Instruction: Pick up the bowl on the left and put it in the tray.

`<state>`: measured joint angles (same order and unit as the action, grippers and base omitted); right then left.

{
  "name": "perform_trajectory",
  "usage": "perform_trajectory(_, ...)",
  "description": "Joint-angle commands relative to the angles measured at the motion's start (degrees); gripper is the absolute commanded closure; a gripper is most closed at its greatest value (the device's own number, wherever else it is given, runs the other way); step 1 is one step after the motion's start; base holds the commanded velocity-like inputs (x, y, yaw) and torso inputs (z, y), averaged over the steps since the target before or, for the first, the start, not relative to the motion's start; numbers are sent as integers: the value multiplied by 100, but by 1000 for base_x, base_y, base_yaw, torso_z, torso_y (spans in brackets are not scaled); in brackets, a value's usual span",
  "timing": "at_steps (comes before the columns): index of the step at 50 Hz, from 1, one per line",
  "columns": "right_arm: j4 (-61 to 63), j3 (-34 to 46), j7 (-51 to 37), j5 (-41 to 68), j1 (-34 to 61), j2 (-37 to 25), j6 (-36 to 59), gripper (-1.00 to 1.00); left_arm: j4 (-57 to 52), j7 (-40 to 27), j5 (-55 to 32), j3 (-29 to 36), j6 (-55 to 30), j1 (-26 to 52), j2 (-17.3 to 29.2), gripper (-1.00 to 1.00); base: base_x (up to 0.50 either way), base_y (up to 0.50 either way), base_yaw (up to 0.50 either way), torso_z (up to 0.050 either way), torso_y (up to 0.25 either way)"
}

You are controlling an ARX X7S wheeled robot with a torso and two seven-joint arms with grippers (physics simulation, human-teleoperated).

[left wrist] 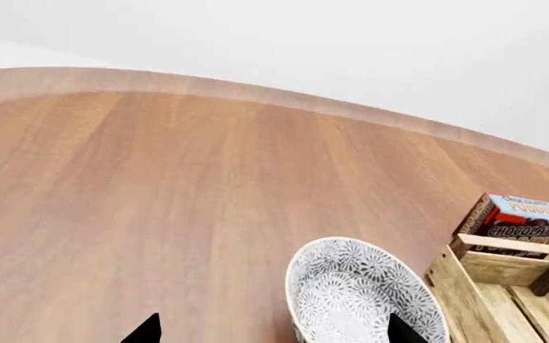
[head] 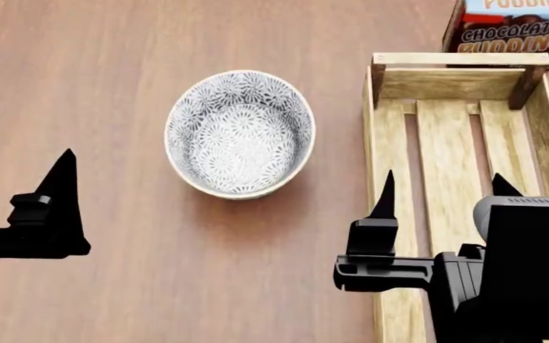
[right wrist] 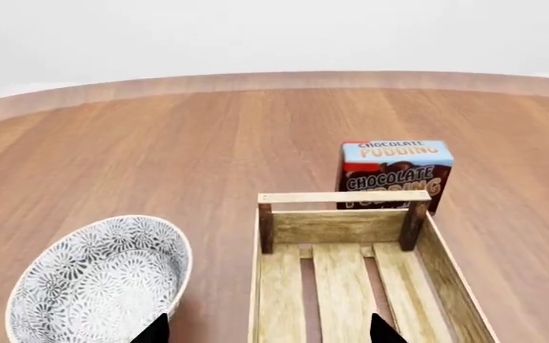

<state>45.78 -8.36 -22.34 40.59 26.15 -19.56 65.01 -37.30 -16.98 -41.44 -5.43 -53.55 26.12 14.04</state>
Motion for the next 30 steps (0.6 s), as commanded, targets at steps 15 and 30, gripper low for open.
perform_trajectory(15, -244, 97, 258, 31, -121, -72, -375, -100, 95, -196, -80, -39, -13, -3, -5, -100, 0, 0, 0, 0, -233)
perform_trajectory(30, -1530, 3357, 1993, -1855, 1637, -1370, -1481, -100, 399, 66, 682, 465, 809, -980, 160, -100, 0, 0, 0, 0, 0)
